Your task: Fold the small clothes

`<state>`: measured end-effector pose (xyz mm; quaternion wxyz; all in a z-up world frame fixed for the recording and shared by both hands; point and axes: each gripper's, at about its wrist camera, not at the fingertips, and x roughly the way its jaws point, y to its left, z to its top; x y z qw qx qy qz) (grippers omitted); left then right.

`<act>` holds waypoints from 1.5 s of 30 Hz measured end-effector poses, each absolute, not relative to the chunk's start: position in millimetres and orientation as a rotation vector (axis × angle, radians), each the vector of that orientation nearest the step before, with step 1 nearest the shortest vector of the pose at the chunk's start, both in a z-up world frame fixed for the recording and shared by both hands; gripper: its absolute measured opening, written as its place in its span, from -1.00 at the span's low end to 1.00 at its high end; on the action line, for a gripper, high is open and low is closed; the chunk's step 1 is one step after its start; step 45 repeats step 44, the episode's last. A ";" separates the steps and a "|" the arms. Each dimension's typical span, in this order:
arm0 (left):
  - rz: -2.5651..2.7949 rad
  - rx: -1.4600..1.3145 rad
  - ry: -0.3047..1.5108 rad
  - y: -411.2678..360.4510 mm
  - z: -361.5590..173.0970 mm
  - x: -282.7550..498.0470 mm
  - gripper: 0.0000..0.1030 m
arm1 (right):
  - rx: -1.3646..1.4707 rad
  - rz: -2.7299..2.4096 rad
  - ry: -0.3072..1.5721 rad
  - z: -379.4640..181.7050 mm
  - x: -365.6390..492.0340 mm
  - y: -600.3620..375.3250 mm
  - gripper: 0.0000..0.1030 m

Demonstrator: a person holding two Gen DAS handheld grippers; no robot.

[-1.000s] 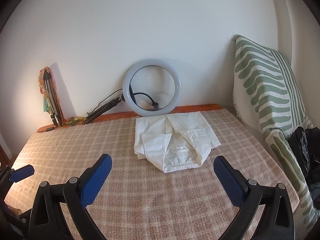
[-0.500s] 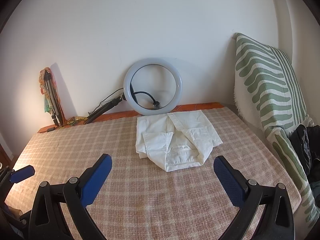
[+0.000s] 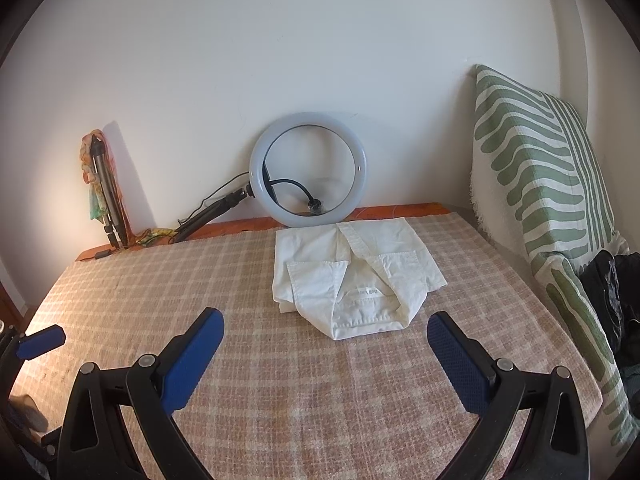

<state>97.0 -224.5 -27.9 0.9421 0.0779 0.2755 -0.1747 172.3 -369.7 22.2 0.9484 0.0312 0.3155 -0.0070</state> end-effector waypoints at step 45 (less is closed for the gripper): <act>-0.319 0.195 0.560 -218.0 -26.7 100.2 1.00 | 0.100 0.011 0.691 10.9 180.8 -379.1 0.99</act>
